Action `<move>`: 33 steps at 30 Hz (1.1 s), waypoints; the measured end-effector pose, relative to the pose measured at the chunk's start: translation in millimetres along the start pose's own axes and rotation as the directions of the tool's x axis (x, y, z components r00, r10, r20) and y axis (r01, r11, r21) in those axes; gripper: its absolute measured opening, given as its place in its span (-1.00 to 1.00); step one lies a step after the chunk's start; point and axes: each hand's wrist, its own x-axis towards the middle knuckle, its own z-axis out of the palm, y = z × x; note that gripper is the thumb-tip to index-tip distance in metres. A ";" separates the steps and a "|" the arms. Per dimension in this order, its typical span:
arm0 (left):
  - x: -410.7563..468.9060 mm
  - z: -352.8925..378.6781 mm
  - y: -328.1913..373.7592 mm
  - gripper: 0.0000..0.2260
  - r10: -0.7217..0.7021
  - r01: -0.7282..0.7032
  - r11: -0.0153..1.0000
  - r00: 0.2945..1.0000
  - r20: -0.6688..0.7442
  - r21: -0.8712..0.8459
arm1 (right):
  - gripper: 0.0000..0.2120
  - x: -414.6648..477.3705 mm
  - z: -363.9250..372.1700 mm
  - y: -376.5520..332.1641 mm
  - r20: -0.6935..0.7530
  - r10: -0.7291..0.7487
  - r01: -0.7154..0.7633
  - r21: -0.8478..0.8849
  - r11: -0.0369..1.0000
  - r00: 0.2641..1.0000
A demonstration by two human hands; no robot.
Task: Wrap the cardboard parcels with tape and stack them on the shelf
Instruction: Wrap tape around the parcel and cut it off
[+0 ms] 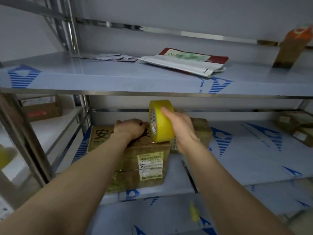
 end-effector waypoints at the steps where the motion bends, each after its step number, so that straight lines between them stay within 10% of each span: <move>1: 1.6 -0.2 -0.8 -0.54 0.001 -0.001 1.000 1.000 0.009 -0.002 | -0.69 -4.4 2.4 -3.3 -0.014 -0.001 0.001 -0.007 1.000 1.000; 6: 6.5 1.3 -6.5 -0.55 -0.004 0.005 0.999 1.000 0.018 -0.052 | -0.27 -55.0 -10.5 0.3 -0.014 -0.035 0.033 -0.134 0.990 0.999; 17: 9.4 -3.7 5.8 -0.57 -0.100 0.108 0.990 0.991 0.085 -0.092 | -0.77 -94.6 -29.5 114.5 -0.130 0.180 -0.182 0.000 0.983 0.975; 20: 19.8 -13.4 32.7 -0.80 -0.100 0.099 0.979 0.995 0.007 -0.177 | -0.68 -85.4 -26.4 124.6 -0.134 0.148 -0.154 -0.034 0.987 0.980; 33: 55.0 17.1 51.0 -0.43 -0.155 0.149 0.985 0.985 -0.071 -0.084 | -0.60 -62.7 -32.1 139.3 -0.145 0.042 -0.073 -0.212 0.974 0.989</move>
